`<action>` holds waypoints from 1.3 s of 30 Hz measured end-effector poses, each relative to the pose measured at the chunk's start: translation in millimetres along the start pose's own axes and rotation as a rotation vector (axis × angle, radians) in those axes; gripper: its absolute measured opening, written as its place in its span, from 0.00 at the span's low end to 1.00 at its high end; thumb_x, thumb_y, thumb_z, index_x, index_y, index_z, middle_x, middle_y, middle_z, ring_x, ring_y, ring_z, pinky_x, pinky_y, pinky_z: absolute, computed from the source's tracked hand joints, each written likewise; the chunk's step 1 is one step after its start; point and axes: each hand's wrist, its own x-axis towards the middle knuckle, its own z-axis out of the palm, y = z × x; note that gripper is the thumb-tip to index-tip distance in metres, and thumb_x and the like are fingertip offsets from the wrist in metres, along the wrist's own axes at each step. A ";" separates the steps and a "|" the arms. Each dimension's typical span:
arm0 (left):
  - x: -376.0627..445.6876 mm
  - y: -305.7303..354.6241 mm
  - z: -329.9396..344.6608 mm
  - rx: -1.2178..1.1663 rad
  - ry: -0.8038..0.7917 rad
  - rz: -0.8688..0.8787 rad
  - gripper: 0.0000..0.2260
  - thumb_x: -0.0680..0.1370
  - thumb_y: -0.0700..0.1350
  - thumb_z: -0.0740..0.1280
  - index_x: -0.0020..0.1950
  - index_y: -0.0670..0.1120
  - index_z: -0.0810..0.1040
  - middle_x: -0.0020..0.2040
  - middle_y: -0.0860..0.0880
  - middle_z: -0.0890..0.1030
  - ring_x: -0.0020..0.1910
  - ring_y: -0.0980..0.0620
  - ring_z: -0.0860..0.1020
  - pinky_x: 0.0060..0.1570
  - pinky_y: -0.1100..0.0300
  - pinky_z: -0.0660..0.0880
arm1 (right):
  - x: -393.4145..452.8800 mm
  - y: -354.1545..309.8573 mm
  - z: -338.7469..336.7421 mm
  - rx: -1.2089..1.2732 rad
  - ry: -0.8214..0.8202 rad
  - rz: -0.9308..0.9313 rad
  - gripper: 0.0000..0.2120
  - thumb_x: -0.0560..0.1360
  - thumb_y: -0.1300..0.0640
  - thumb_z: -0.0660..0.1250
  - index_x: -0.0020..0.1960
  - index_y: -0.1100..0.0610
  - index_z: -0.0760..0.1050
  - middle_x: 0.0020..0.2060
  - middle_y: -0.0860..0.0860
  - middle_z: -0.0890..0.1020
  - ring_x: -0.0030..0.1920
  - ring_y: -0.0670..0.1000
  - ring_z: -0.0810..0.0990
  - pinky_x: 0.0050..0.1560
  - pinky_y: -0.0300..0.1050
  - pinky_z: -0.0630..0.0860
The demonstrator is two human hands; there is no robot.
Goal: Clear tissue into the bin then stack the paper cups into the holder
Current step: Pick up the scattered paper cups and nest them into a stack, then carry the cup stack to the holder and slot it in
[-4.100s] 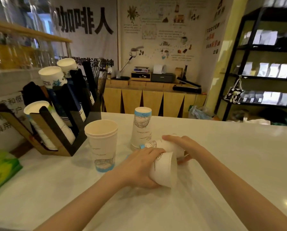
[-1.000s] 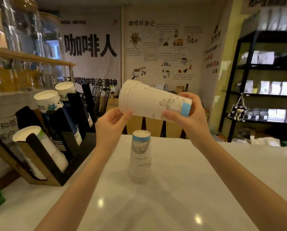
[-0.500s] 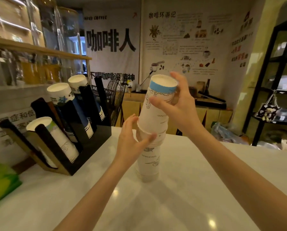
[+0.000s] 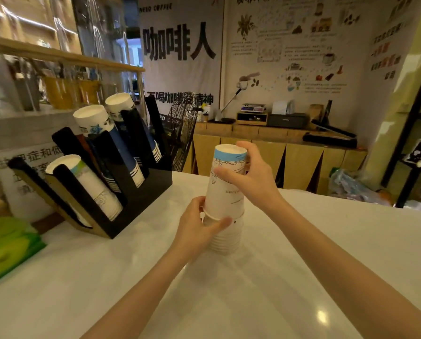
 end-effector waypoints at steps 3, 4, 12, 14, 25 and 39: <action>-3.0 -9.9 0.9 0.054 -0.038 -0.027 0.30 0.67 0.54 0.72 0.64 0.51 0.65 0.63 0.53 0.72 0.56 0.58 0.69 0.44 0.71 0.68 | -6.1 10.6 7.9 -0.007 -0.046 0.035 0.36 0.64 0.43 0.72 0.67 0.48 0.61 0.54 0.45 0.75 0.56 0.50 0.77 0.55 0.55 0.78; -3.8 -13.4 1.6 0.061 -0.053 -0.029 0.30 0.67 0.55 0.72 0.64 0.51 0.64 0.63 0.53 0.72 0.56 0.58 0.70 0.41 0.72 0.66 | -8.2 13.4 10.6 -0.016 -0.053 0.038 0.36 0.64 0.43 0.72 0.67 0.47 0.61 0.55 0.46 0.76 0.56 0.49 0.76 0.55 0.55 0.78; -6.4 -24.3 5.9 0.054 -0.081 -0.033 0.32 0.67 0.58 0.70 0.66 0.52 0.63 0.60 0.57 0.72 0.56 0.59 0.72 0.44 0.72 0.67 | -13.0 24.8 14.8 -0.049 -0.021 0.008 0.37 0.64 0.42 0.72 0.68 0.47 0.60 0.61 0.48 0.76 0.57 0.48 0.75 0.52 0.49 0.78; -7.0 -26.6 6.6 0.049 -0.088 -0.043 0.33 0.66 0.59 0.70 0.66 0.52 0.63 0.62 0.55 0.73 0.57 0.57 0.73 0.47 0.70 0.70 | -14.1 26.3 15.3 -0.037 -0.013 0.002 0.37 0.64 0.42 0.72 0.68 0.46 0.60 0.61 0.47 0.76 0.56 0.47 0.74 0.52 0.47 0.78; -11.7 -25.8 10.6 0.001 -0.148 -0.110 0.32 0.67 0.60 0.67 0.68 0.58 0.56 0.61 0.56 0.72 0.56 0.55 0.74 0.52 0.65 0.74 | -15.3 24.4 10.6 -0.040 -0.073 0.003 0.39 0.65 0.41 0.71 0.70 0.46 0.56 0.64 0.47 0.75 0.61 0.49 0.74 0.55 0.49 0.76; -8.2 -27.5 0.6 -0.131 -0.243 -0.127 0.36 0.64 0.61 0.71 0.68 0.60 0.58 0.66 0.55 0.73 0.62 0.54 0.74 0.61 0.54 0.74 | -22.0 37.8 10.5 0.142 -0.570 0.679 0.47 0.52 0.30 0.66 0.67 0.46 0.60 0.63 0.52 0.72 0.63 0.59 0.72 0.61 0.61 0.73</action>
